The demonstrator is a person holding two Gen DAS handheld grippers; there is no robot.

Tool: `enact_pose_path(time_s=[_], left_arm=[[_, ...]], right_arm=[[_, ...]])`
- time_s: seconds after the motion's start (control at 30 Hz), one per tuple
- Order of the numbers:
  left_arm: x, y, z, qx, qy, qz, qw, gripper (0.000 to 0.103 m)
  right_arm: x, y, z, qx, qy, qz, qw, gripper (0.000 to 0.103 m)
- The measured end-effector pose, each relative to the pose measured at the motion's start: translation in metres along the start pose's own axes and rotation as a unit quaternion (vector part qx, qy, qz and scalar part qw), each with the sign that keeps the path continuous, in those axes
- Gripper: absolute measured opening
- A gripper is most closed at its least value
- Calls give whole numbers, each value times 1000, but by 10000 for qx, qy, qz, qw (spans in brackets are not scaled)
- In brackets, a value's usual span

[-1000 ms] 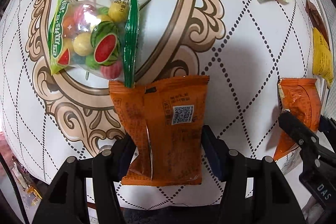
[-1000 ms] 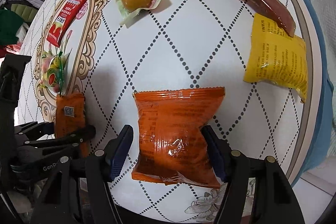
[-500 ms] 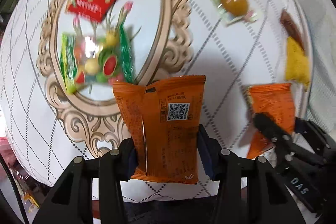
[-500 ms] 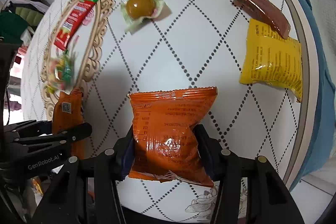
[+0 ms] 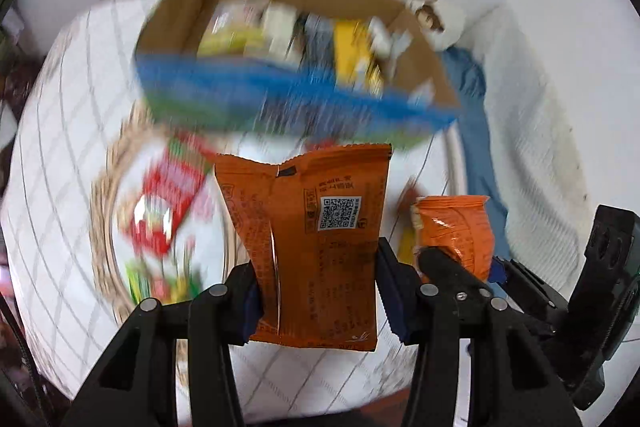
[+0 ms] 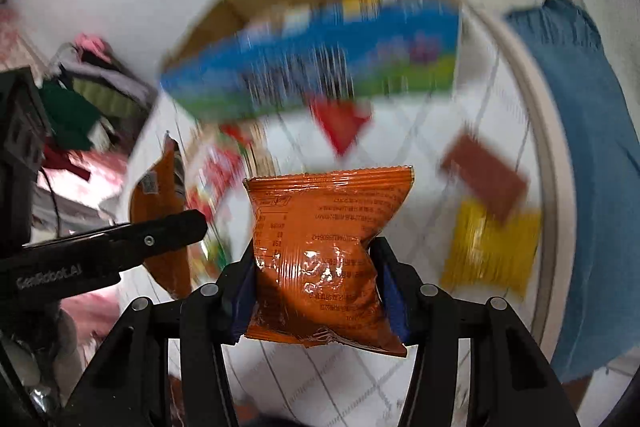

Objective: Organize snacks
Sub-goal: 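Carry both orange packets into the cardboard box and open both tools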

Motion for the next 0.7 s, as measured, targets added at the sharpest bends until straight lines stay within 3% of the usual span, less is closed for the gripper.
enact_pose_path(time_s=[0.13, 0.27, 0.43, 0.6, 0.67, 0.7], left_arm=[[66, 19, 11, 126, -156, 266, 9994, 47], [127, 4, 10, 279, -109, 162, 9994, 47], [173, -36, 0, 447, 38, -285, 9986, 48], [178, -67, -10, 571, 122, -686, 9959, 49], [179, -73, -13, 527, 190, -721, 9958, 64], [179, -73, -14, 483, 215, -712, 9961, 82]], right_arm=[[69, 32, 4, -186, 136, 537, 9983, 55], [138, 38, 17, -433, 172, 747, 9961, 55], [195, 14, 33, -623, 50, 553, 9965, 56], [217, -31, 52, -627, -181, 26, 9979, 58], [215, -44, 58, -652, -283, -166, 9973, 76], [214, -49, 61, -676, -295, -240, 9970, 90]])
Point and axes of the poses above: each gripper's, at about its wrist camera, not at the fingertips, and y roughly against the way its jaws point, z to its right, x to its top, the point moved 6 cm from there along -y, roughly the way its jaws point, and after that the axes turned 10 degrees about -z, right-handed, at the moved point
